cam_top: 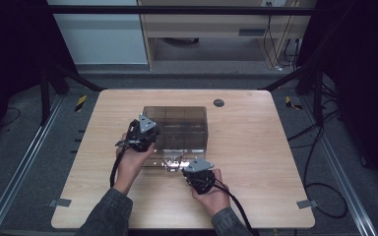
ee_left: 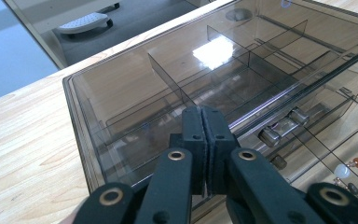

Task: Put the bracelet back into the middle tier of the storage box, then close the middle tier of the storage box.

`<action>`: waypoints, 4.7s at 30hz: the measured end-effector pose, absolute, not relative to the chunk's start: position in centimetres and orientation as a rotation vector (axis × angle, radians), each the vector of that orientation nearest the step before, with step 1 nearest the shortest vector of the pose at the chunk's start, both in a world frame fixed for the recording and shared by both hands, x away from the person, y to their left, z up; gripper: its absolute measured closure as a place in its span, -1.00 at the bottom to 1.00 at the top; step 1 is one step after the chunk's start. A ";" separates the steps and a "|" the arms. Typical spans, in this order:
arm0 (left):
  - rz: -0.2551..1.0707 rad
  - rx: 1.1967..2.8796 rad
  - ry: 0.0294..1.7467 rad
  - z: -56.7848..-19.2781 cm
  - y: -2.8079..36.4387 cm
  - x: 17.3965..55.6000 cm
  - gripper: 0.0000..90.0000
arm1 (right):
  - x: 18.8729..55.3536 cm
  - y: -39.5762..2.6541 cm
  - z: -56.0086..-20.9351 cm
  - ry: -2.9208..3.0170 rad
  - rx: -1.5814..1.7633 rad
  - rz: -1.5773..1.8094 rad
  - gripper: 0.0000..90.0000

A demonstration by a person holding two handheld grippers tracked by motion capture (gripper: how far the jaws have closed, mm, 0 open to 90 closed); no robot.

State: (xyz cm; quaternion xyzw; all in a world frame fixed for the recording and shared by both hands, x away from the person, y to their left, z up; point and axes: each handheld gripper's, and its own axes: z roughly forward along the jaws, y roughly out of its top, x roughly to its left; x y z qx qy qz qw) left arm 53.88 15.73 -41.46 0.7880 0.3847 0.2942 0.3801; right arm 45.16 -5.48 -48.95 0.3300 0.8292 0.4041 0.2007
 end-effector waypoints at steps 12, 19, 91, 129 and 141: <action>0.755 2.018 0.978 -41.4 15.7 53.9 0.97 | 45.3 -5.4 -49.6 2.322 0.935 1.116 1.00; 0.759 2.019 0.975 -41.5 15.7 53.9 0.98 | 45.2 -5.4 -48.7 2.314 0.927 1.143 1.00; 0.753 2.020 0.970 -41.5 15.7 53.8 0.99 | 48.9 -5.1 -47.5 2.292 0.970 1.116 1.00; 0.757 2.022 0.969 -41.5 15.7 53.8 0.99 | 50.7 -4.6 -47.1 2.286 0.990 1.095 1.00; 0.757 2.022 0.968 -41.5 15.7 53.8 0.99 | 51.7 -5.0 -47.1 2.272 1.032 1.104 1.00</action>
